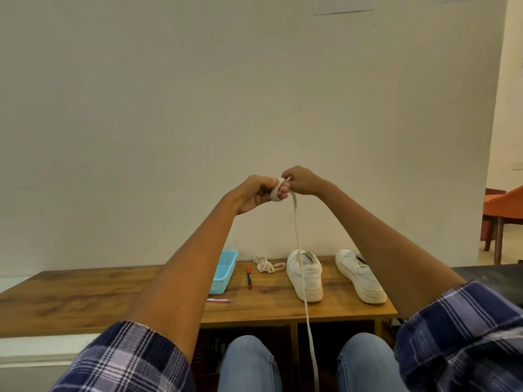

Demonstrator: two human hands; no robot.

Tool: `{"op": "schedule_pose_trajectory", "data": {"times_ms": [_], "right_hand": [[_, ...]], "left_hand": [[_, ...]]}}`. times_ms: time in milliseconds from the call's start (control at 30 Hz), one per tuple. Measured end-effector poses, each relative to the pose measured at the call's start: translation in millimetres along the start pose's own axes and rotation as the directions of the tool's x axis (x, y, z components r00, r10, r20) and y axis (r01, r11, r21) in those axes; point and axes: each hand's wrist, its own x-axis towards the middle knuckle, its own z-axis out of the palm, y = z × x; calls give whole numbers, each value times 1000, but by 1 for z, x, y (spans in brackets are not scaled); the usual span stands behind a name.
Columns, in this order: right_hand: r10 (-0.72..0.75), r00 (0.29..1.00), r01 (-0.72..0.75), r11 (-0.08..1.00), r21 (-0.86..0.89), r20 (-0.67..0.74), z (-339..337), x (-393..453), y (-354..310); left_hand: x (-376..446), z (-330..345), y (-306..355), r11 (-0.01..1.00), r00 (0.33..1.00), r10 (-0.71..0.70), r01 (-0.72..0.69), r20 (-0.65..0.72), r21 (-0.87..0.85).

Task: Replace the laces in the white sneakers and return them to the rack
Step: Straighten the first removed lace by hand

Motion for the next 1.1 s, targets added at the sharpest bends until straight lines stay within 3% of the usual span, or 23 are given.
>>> {"op": "schedule_pose_trajectory", "data": {"times_ms": [67,100,200,267,367,467,567,733,833,933,1033,1100], "right_hand": [[-17,999,16,1000,22,45,10,-5,3],[-16,998,8,990,139,59,13,-8,4],[-40,986,-66,795,603,161,14,-16,1],[-114,970,-77,698,712,216,15,-17,-3],[-107,973,-75,686,723,203,16,-17,-12],[-4,969,-163,741,652,247,12,-17,-17],[15,947,-212,780,589,321,7,-21,-20],[82,972,-206,746,633,220,-4,-21,-29],[131,977,-212,641,738,167,-11,-20,-28],[231,965,-235,554,799,124,-19,-16,-30],[332,934,-303,541,784,132,-22,-12,-31],[362,922,-331,565,756,134,-23,-10,-32]], "left_hand": [[1,1,2,997,998,40,-43,-42,-61],[2,1,3,995,995,60,-65,-73,-70],[7,-1,3,986,980,108,-126,-164,-105],[10,-2,1,976,971,114,-148,-208,-158],[13,-1,-1,965,955,139,-190,-263,-181],[16,-2,-2,965,920,186,-238,-345,-114],[19,-6,-6,960,873,276,-267,-403,81],[21,-7,-9,874,822,435,-286,-367,394],[20,-10,-11,843,847,432,-259,-308,471],[16,-9,-16,876,901,344,-209,-262,434],[15,-3,-18,931,946,262,-196,-190,307],[15,1,-16,928,962,233,-177,-140,328]]}}
